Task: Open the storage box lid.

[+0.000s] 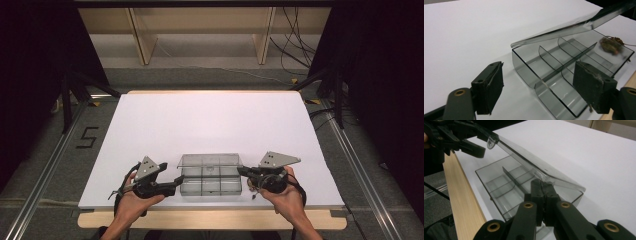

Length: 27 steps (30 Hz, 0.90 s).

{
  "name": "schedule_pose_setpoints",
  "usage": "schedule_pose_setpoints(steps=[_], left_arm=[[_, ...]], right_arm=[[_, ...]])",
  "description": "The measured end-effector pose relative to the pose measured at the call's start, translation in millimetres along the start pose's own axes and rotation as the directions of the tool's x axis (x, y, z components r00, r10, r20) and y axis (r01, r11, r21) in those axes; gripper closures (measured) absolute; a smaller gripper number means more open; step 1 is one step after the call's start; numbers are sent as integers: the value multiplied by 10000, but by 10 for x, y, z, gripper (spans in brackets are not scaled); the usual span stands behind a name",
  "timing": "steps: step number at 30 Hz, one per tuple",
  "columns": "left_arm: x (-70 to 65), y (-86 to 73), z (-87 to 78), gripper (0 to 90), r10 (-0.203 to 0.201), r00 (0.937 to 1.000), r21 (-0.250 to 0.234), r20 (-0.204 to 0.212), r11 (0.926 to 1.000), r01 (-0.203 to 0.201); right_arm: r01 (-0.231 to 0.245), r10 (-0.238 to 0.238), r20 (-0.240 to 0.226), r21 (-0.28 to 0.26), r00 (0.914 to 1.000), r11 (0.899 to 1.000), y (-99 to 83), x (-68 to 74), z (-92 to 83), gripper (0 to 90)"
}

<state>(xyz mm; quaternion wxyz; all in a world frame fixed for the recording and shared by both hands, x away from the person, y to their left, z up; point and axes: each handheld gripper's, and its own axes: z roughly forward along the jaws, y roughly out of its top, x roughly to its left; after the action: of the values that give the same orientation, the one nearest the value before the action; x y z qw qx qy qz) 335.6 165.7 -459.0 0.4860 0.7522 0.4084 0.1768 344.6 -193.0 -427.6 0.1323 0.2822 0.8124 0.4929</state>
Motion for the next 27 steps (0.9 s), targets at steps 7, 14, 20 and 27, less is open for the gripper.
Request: schedule_pose_setpoints(steps=[7,14,20,27], left_arm=[[78,117,166,285,82,10000,-239,-19,9997,-82],[157,208,286,351,254,9995,-446,181,9987,-246],[168,222,382,401,246,9986,-399,472,9989,-227],[201,228,435,455,457,9972,-790,587,9960,-410]], right_arm=[[-172,172,-33,-119,9998,9998,111,-55,40,898],[-202,201,-64,-173,9998,9996,136,-98,86,898],[-494,494,-14,-245,9988,9985,134,-127,110,898],[-408,408,-25,-217,9992,9989,140,-170,126,898]])
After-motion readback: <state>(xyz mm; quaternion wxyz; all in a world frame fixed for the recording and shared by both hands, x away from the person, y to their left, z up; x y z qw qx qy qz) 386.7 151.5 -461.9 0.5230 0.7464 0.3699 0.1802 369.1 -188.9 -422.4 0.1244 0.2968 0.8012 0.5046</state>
